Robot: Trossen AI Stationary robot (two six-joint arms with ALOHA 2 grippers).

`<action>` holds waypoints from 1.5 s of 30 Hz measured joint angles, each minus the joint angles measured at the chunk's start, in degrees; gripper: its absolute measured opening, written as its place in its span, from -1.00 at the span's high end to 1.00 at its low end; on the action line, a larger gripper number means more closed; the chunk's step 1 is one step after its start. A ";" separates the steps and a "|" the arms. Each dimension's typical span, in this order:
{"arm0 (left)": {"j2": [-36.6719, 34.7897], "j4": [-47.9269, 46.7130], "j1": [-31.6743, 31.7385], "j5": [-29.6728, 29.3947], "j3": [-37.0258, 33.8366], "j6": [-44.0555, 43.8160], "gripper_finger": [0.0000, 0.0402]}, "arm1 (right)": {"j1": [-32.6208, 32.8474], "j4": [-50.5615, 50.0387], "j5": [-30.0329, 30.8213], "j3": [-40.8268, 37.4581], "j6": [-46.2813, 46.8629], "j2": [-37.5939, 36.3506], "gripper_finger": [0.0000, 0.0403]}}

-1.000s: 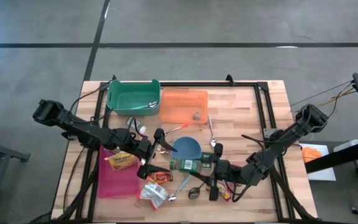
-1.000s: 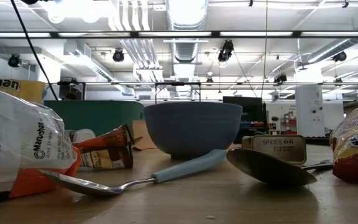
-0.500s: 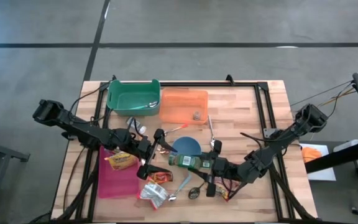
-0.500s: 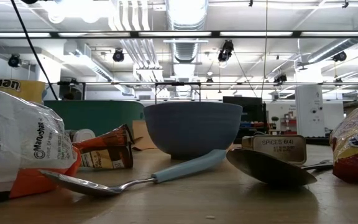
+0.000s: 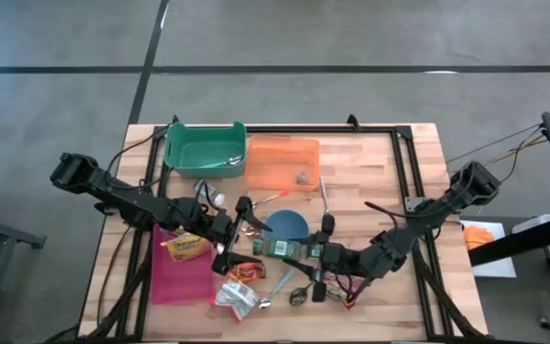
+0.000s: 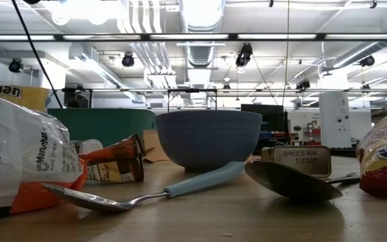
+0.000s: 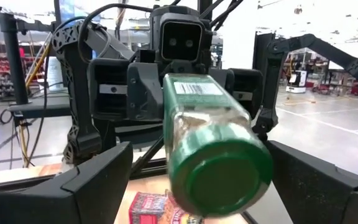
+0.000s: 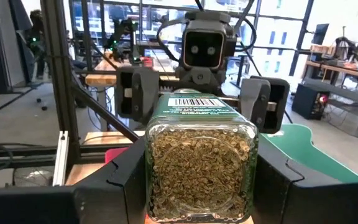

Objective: Pick & Place Food Item
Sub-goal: Put the green spice bottle into the orange bin

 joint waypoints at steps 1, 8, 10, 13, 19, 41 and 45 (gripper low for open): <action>0.00 0.00 -0.06 0.30 0.01 0.43 -0.83 | 0.00 0.02 0.00 0.00 -0.08 -0.02 0.07; 0.00 0.20 -0.27 3.43 0.01 2.32 -0.82 | -0.02 0.86 -2.53 -0.02 -0.47 -0.02 0.07; 0.00 0.20 -0.38 3.43 0.02 2.32 -0.78 | -0.02 0.89 -2.77 -0.02 -0.57 -0.02 0.07; 0.00 0.39 -0.41 3.78 0.01 2.32 -0.65 | -0.02 1.01 -2.80 -0.02 -0.87 -0.02 0.07; 0.00 1.20 -0.42 4.15 0.00 2.28 -0.29 | -0.18 1.05 -3.92 -0.07 -0.90 -0.02 0.07; -0.04 1.02 -0.42 3.18 -0.02 -1.76 0.02 | -0.44 1.28 -3.14 -0.11 1.11 -0.07 -0.15; 0.15 0.11 -0.42 2.88 -0.07 -3.08 0.02 | -0.48 1.31 -3.14 -0.19 1.46 -0.02 -0.60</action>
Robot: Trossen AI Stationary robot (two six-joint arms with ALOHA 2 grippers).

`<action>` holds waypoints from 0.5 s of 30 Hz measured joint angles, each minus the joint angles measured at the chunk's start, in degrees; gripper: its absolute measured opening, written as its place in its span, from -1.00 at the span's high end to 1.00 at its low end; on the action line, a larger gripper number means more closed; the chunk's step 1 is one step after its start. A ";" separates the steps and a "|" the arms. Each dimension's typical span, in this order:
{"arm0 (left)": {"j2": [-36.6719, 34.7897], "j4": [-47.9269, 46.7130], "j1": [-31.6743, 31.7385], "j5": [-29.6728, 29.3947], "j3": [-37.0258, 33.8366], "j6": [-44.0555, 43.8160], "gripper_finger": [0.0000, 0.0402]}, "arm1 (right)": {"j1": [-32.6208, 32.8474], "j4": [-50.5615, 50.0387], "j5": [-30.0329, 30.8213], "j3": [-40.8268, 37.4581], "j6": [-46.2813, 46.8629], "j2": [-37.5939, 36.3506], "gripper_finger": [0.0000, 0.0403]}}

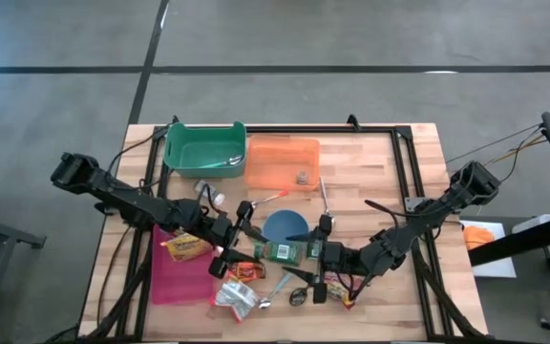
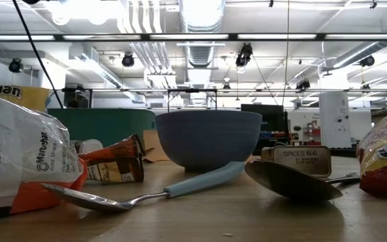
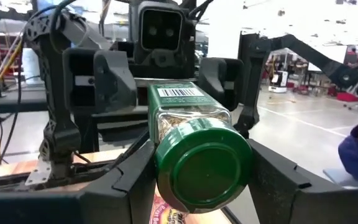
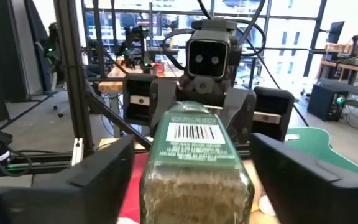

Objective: Pick & Place Food Item
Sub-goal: Put the green spice bottle into the orange bin

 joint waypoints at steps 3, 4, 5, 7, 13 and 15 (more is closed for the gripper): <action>-0.11 -0.06 0.00 -1.87 0.00 0.16 0.02 | 0.00 -0.07 0.40 -0.16 0.03 0.00 -0.79; -0.11 -0.55 0.00 -2.36 0.00 0.18 0.02 | 0.00 -0.09 0.53 -0.16 0.05 0.00 -0.83; -0.11 -1.14 0.00 -3.16 0.00 0.20 0.02 | 0.00 -0.09 0.66 -0.16 0.07 0.00 -0.85; -0.11 -1.72 0.04 -4.51 0.00 0.18 0.02 | 0.00 -0.32 1.00 -0.16 0.07 0.00 -0.87; -1.43 -4.96 0.07 -9.66 0.00 -2.62 0.02 | -0.09 -3.42 6.00 -0.25 3.12 0.00 -0.88; -2.33 -7.98 0.24 -10.84 0.62 -2.60 0.02 | -0.09 -5.13 8.07 -0.25 5.29 0.00 -0.88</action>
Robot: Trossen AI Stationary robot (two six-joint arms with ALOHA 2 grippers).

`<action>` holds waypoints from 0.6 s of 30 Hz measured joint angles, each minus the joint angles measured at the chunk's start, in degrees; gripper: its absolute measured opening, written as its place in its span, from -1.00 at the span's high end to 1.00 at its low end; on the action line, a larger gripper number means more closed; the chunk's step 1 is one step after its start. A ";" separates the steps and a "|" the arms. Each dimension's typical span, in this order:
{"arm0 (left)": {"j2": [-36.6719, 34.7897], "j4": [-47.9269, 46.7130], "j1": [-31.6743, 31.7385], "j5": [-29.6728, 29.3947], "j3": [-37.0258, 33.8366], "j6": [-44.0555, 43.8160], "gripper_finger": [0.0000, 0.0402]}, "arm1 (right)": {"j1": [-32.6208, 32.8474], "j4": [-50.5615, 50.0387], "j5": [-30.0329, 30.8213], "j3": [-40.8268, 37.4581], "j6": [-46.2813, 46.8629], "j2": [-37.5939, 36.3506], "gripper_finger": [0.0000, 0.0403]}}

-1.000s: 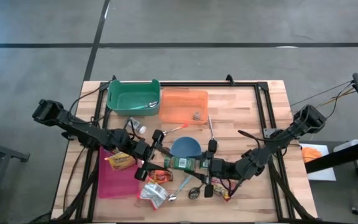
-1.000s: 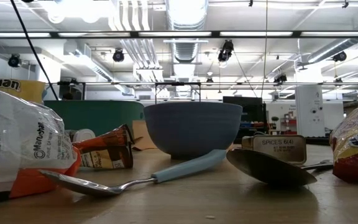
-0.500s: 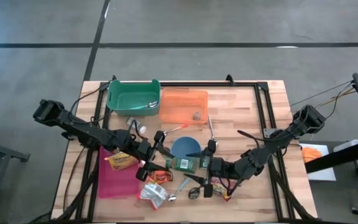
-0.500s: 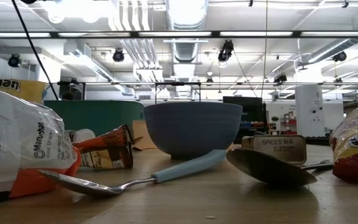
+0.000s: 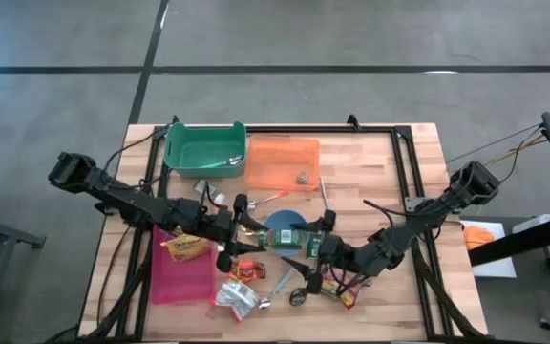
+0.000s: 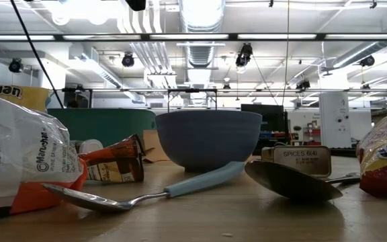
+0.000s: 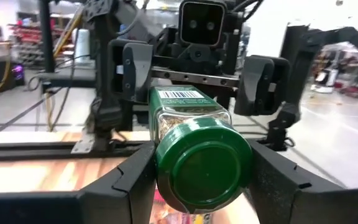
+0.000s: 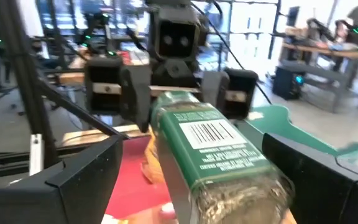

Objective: Pick & Place Food Item
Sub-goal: Put the green spice bottle into the orange bin

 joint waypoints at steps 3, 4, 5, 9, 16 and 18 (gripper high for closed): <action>-1.26 -8.73 0.09 -2.95 3.23 0.00 0.02 | 0.00 -1.73 1.04 0.00 3.03 0.00 -0.89; -1.57 -12.49 0.10 -4.42 4.84 0.00 0.02 | -0.04 -2.14 1.27 0.00 3.90 0.00 -0.89; -1.70 -16.60 0.15 -5.57 6.72 0.03 0.02 | -0.07 -2.64 1.43 0.00 4.75 0.00 -0.89; -1.74 -30.75 0.82 -7.49 13.91 0.74 0.02 | -0.20 -4.93 2.57 -0.01 6.83 -0.28 -0.89; -1.76 -48.20 3.02 -12.61 22.55 1.73 0.02 | 0.21 -9.27 6.09 -0.02 12.51 -1.31 -0.89; -1.78 -51.40 4.12 -14.72 23.96 1.72 0.02 | 0.92 -9.07 5.09 -0.02 13.03 -1.40 -0.89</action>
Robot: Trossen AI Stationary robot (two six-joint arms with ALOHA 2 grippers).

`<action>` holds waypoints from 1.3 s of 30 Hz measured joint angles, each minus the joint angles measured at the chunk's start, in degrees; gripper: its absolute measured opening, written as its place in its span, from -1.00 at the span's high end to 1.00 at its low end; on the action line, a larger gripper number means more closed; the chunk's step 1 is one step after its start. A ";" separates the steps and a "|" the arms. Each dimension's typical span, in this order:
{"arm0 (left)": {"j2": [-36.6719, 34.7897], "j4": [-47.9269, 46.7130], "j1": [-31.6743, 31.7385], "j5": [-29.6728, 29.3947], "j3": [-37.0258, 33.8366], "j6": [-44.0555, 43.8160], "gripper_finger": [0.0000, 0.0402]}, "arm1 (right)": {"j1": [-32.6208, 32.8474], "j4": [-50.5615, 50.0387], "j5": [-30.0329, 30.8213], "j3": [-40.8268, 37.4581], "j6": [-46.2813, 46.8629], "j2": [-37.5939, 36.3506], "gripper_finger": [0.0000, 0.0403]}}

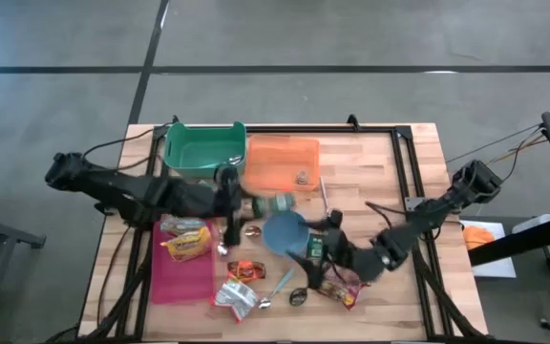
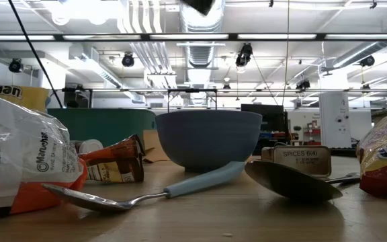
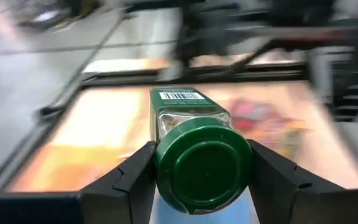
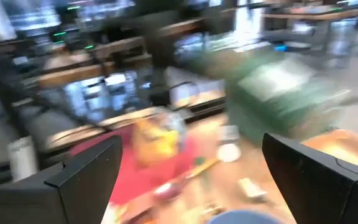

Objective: Pick & Place Food Item
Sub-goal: Put the green spice bottle into the orange bin

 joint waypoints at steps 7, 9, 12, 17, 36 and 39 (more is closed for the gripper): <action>-0.04 -10.46 5.92 -4.35 2.40 -0.19 0.02 | 1.65 -0.02 1.05 0.00 -0.07 -0.09 -0.89; -0.02 -11.11 9.17 -4.10 2.46 -0.19 0.02 | 1.95 -0.01 1.00 0.00 -0.02 -0.09 -0.89; -0.02 -12.50 15.04 -1.25 2.46 -0.78 0.02 | 2.17 -0.01 0.94 0.00 0.13 0.13 -0.89; 1.65 -15.31 27.69 16.46 3.11 -2.46 0.02 | 2.15 -3.32 1.19 -0.09 4.65 0.35 -0.89; 32.65 -47.92 39.19 21.16 35.50 9.49 0.02 | 2.39 -7.77 0.79 -0.18 10.11 0.37 -0.89; 36.44 -52.95 39.21 21.47 38.32 18.70 0.02 | 2.46 -8.66 0.71 -0.20 10.45 0.37 -0.89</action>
